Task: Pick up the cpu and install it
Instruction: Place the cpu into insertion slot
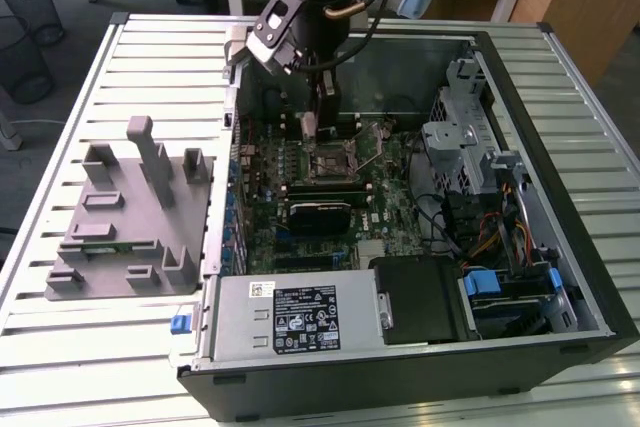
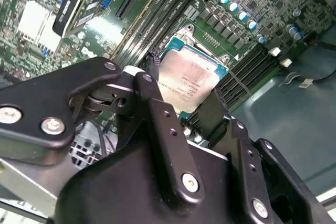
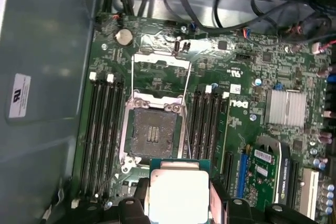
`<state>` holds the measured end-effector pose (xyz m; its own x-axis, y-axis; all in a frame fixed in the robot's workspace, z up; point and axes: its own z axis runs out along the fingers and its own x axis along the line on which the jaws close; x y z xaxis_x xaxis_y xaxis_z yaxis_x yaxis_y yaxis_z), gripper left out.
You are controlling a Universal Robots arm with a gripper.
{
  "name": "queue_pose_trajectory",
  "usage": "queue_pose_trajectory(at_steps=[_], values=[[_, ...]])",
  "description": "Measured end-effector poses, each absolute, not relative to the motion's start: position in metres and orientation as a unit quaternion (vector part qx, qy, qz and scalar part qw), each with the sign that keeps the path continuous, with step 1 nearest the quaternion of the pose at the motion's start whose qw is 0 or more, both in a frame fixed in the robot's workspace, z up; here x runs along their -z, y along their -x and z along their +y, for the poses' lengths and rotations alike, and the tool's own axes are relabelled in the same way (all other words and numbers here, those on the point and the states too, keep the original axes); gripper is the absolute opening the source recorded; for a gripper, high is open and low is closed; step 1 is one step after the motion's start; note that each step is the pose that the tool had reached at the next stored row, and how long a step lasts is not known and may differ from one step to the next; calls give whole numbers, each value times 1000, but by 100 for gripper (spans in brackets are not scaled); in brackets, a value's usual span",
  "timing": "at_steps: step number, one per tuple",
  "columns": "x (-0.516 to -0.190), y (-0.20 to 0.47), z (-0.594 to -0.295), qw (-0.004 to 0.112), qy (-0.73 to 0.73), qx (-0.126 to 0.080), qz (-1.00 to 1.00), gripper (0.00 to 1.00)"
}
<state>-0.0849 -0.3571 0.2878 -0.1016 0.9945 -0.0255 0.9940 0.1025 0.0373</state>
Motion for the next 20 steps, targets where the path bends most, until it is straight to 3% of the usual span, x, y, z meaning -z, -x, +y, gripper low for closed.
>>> queue_pose_trajectory(at_steps=[20], values=[[-278, 80, -345, 22, -693, -5, 721, 54]])
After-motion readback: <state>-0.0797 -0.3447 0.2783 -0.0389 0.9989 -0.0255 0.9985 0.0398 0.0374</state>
